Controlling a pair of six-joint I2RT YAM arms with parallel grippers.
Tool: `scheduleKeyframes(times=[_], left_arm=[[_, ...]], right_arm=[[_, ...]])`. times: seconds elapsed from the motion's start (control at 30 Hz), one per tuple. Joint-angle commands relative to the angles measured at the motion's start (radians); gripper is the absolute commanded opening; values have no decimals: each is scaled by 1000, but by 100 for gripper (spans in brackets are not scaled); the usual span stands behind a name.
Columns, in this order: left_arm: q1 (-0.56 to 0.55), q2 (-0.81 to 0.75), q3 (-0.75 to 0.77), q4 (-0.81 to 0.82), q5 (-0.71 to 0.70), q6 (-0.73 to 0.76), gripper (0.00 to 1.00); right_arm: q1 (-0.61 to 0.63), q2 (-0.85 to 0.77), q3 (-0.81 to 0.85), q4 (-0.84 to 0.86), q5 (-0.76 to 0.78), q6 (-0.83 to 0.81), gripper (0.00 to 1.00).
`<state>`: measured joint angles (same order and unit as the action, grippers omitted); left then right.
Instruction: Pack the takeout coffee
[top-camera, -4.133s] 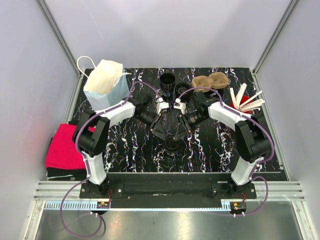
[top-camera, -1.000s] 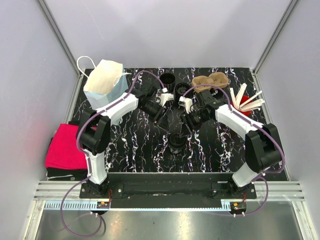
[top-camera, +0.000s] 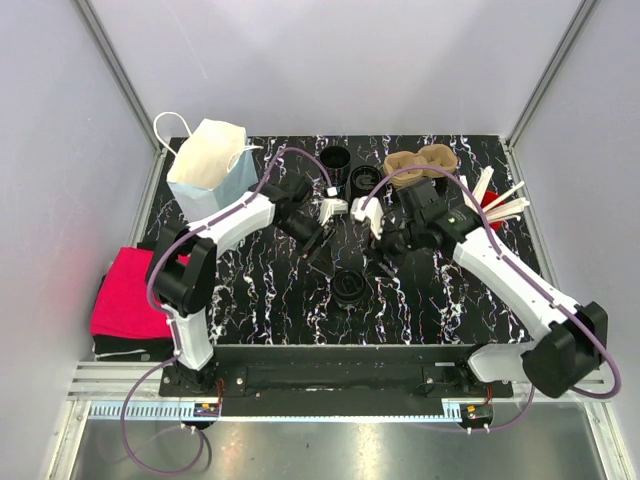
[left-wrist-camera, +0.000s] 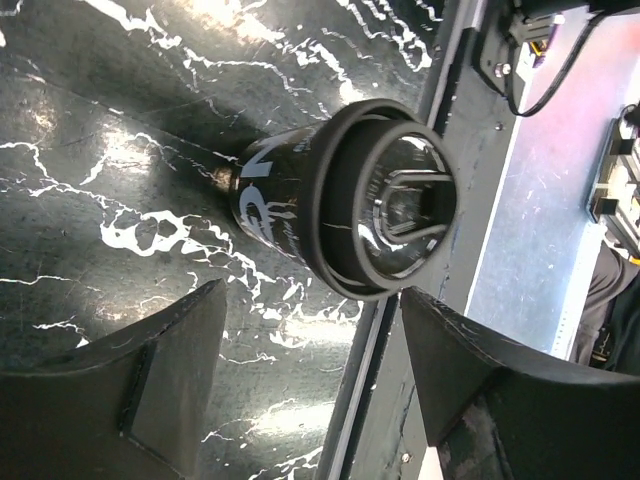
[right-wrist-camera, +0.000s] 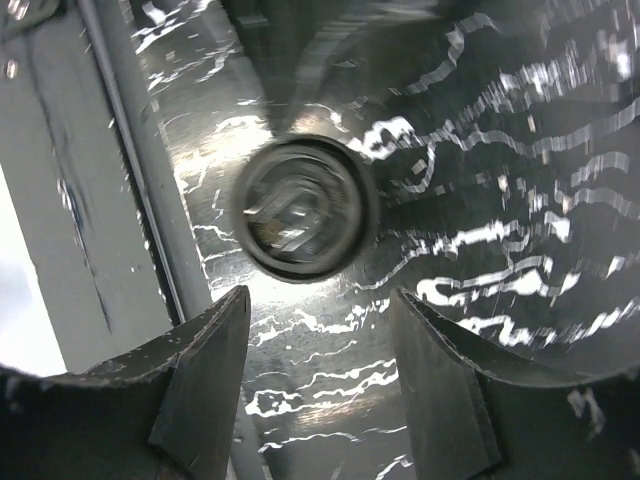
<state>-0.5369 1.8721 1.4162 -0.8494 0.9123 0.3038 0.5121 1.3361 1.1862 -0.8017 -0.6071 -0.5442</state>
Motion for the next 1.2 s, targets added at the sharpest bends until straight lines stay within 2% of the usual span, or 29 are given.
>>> scheduleKeyframes(times=[0.0, 0.13, 0.17, 0.3, 0.63, 0.97, 1.17], left_arm=[[29, -88, 36, -45, 65, 61, 74], [70, -128, 96, -135, 51, 132, 80], [81, -154, 124, -164, 45, 139, 88], [159, -232, 182, -185, 20, 149, 99], [301, -379, 271, -221, -15, 132, 99], [465, -488, 193, -166, 22, 72, 99], [497, -518, 144, -154, 65, 67, 99]], right_arm=[[65, -38, 24, -22, 69, -138, 62], [124, -34, 35, -27, 81, -178, 59], [140, -25, 38, -31, 86, -194, 59], [212, 11, 47, -63, 141, -226, 58], [305, 72, 53, -47, 220, -281, 57], [361, 104, 36, -37, 274, -316, 48], [373, 118, 4, 1, 303, -333, 46]])
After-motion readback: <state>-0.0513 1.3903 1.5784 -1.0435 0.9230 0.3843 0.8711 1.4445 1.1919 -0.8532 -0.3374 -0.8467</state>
